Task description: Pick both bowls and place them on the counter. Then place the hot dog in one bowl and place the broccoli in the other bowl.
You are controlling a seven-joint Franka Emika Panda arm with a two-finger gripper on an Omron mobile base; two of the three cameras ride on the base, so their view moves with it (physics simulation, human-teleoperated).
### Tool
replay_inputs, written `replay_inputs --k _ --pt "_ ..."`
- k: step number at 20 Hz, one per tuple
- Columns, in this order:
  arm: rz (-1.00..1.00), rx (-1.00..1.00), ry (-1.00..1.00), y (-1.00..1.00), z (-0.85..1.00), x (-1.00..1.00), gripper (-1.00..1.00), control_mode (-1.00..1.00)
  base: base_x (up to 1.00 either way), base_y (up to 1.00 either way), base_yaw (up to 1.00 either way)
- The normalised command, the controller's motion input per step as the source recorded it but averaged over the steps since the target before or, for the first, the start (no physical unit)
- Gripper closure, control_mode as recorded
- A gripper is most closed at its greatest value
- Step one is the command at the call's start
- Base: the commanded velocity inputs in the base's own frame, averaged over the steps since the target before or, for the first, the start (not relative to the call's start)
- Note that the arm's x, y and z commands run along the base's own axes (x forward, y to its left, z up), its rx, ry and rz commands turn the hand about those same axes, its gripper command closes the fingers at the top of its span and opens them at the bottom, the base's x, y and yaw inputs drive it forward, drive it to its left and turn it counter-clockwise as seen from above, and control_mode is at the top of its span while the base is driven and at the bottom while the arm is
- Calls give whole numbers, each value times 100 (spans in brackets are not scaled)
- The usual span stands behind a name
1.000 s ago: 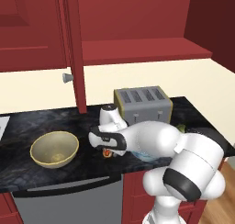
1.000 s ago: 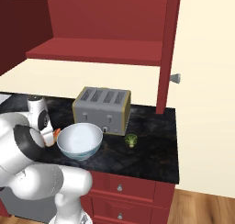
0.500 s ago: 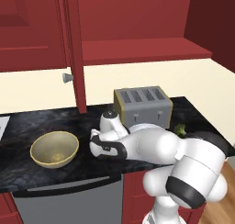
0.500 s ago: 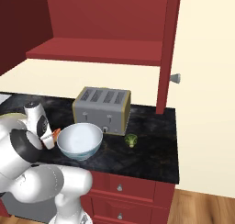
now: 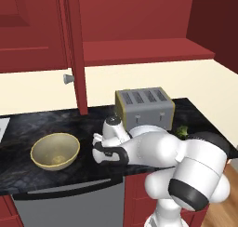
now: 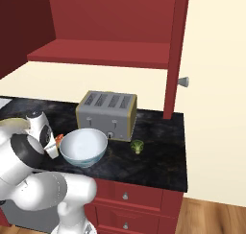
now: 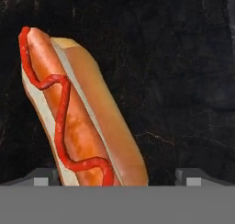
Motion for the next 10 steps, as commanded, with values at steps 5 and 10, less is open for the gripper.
replay_inputs --k 5,10 --pt "0 0 0 3 -21 21 -100 -100 0 0 0" --pt "0 0 0 7 -27 20 100 -100 0 0 0"
